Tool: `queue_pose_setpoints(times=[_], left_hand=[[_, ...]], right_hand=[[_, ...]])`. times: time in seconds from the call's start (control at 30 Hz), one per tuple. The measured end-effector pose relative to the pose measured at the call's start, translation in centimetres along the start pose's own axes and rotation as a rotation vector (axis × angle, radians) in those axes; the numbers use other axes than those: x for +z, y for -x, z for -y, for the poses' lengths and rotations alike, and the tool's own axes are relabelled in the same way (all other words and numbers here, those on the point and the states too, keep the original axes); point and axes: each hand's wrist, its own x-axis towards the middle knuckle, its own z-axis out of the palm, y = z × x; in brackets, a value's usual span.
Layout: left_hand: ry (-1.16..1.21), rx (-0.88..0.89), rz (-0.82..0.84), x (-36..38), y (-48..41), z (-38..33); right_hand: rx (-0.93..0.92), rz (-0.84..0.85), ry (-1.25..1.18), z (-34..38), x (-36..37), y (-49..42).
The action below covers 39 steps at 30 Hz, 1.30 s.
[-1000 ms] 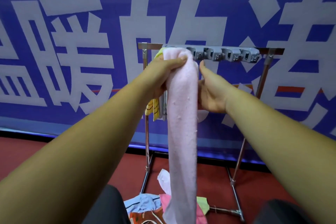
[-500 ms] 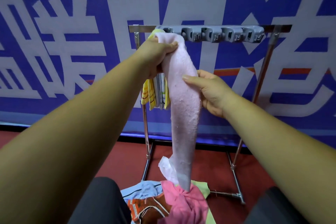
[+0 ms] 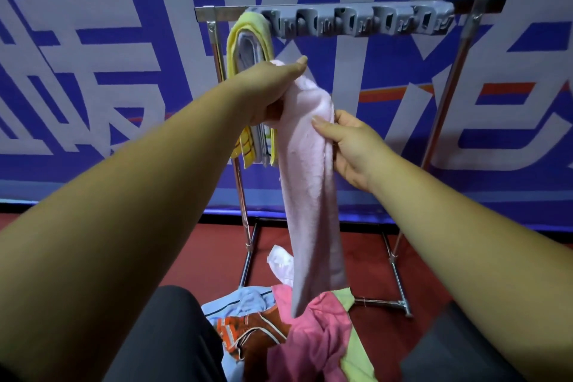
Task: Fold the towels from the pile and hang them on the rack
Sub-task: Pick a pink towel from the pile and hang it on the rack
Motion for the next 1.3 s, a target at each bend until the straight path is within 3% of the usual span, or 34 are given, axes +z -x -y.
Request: queue_pose_setpoints(times=[0.13, 0.37, 0.5, 0.63, 0.73, 0.87, 1.1, 1.3], left_hand=[[-0.076, -0.144, 0.133, 0.8, 0.6, 4.2], [-0.065, -0.177, 0.210, 3.3, 3.3, 15.1], [-0.274, -0.135, 0.177, 5.4, 3.9, 19.5], [-0.635, -0.083, 0.075, 7.3, 3.0, 24.2], [-0.612, -0.044, -0.018, 8.4, 2.1, 26.4], [-0.653, -0.019, 0.000, 9.4, 1.0, 28.6], [-0.710, -0.022, -0.147, 9.8, 0.7, 29.9], [-0.909, 0.174, -0.114, 10.3, 1.0, 28.9]], right_hand=[[0.029, -0.092, -0.183, -1.7, -0.1, -0.6], [0.191, -0.270, -0.356, -6.0, 0.0, -1.2], [0.341, -0.291, -0.445, -8.5, -0.4, -0.4], [0.326, -0.305, -0.527, -10.4, -0.4, -0.3], [0.390, -0.370, -0.614, -12.2, -0.3, -0.9], [0.387, -0.398, -0.699, -15.1, -1.8, -1.6], [0.419, -0.431, -0.505, -17.1, -4.0, -2.9], [0.391, -0.472, -0.441, -17.3, -4.6, -3.9]])
